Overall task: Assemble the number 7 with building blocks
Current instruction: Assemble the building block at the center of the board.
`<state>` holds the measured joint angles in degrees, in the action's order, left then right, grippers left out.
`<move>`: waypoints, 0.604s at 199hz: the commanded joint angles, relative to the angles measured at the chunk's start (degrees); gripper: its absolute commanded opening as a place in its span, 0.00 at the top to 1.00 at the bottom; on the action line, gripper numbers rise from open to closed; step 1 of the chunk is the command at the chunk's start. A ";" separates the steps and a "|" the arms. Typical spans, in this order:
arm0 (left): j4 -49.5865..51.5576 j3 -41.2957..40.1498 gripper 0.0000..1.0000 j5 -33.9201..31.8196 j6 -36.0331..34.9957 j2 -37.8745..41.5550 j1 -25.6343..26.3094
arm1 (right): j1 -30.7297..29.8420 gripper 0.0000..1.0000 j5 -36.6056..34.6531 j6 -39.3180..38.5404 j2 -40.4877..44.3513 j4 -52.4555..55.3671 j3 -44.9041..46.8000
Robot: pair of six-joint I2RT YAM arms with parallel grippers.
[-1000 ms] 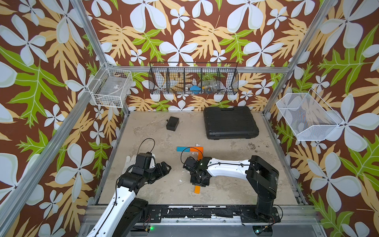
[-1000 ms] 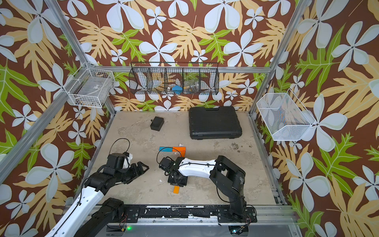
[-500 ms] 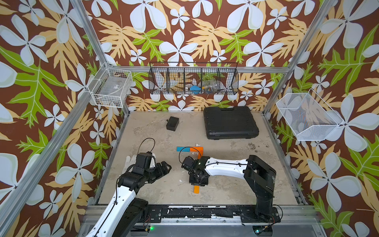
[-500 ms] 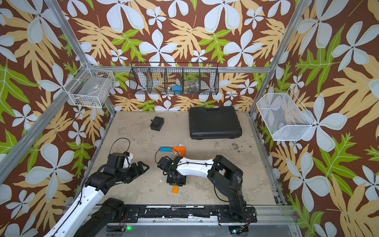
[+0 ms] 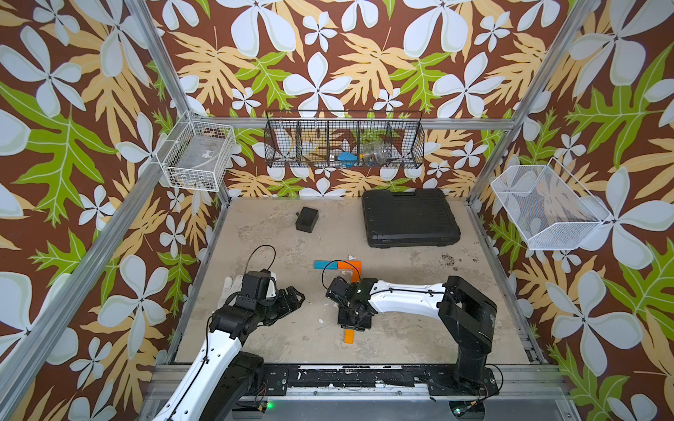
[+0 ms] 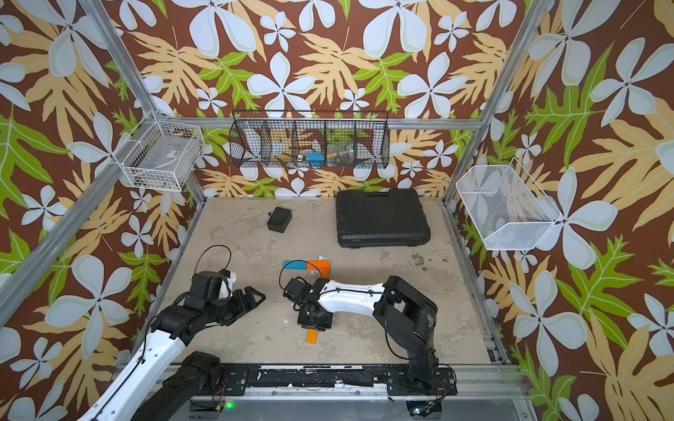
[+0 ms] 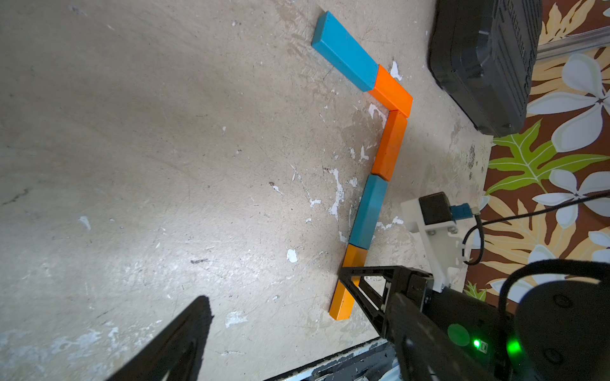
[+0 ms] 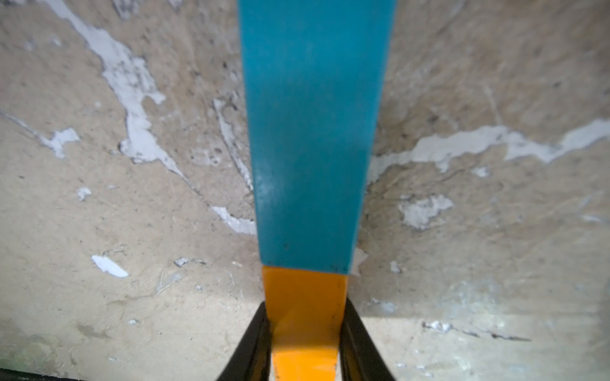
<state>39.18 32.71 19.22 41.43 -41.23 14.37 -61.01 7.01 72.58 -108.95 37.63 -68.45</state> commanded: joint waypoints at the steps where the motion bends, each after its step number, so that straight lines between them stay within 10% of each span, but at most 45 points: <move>1: -0.58 0.09 0.13 0.29 -0.57 0.02 0.04 | -0.02 0.70 1.37 1.43 -2.04 -3.84 1.33; 81: -0.74 -0.27 0.13 0.38 -0.38 0.20 -0.03 | -0.14 0.61 1.94 1.98 -0.55 -6.46 3.47; 120: -0.75 -0.45 0.13 0.55 -0.38 0.46 -0.04 | -0.16 0.08 3.71 3.45 0.35 -10.25 6.88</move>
<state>39.16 32.49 19.40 41.43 -40.91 14.37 -60.95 9.06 74.76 -105.95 28.84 -64.20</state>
